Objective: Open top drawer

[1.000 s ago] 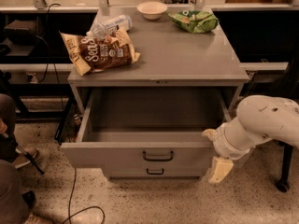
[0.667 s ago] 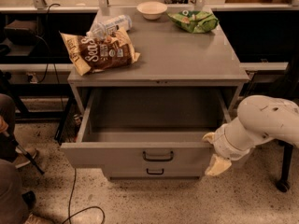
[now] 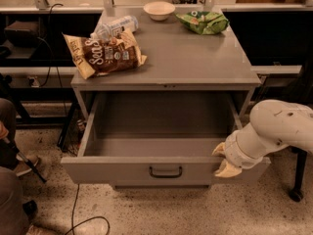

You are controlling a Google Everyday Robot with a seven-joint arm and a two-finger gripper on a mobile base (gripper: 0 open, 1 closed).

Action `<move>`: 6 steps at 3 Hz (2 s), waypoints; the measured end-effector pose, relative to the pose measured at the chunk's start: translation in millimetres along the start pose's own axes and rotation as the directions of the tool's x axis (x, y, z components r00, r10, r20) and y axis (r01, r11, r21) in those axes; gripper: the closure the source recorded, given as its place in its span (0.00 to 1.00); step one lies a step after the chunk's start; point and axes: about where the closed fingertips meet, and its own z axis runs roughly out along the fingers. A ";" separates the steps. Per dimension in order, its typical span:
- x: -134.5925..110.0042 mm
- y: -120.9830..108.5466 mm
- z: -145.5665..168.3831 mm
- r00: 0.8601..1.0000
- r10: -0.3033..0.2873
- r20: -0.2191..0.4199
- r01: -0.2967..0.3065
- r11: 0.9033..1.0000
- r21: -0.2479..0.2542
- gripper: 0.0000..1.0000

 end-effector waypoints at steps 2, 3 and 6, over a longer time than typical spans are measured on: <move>15.7 26.5 -16.6 0.997 0.074 0.003 -0.074 0.997 0.034 1.00; 26.4 43.9 -22.8 0.992 0.126 0.018 -0.127 0.990 0.060 1.00; 22.8 43.5 -22.5 0.992 0.122 0.017 -0.123 0.991 0.060 0.37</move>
Offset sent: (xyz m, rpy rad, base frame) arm -0.1328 -0.0927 0.0297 0.0824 -0.0978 -0.3956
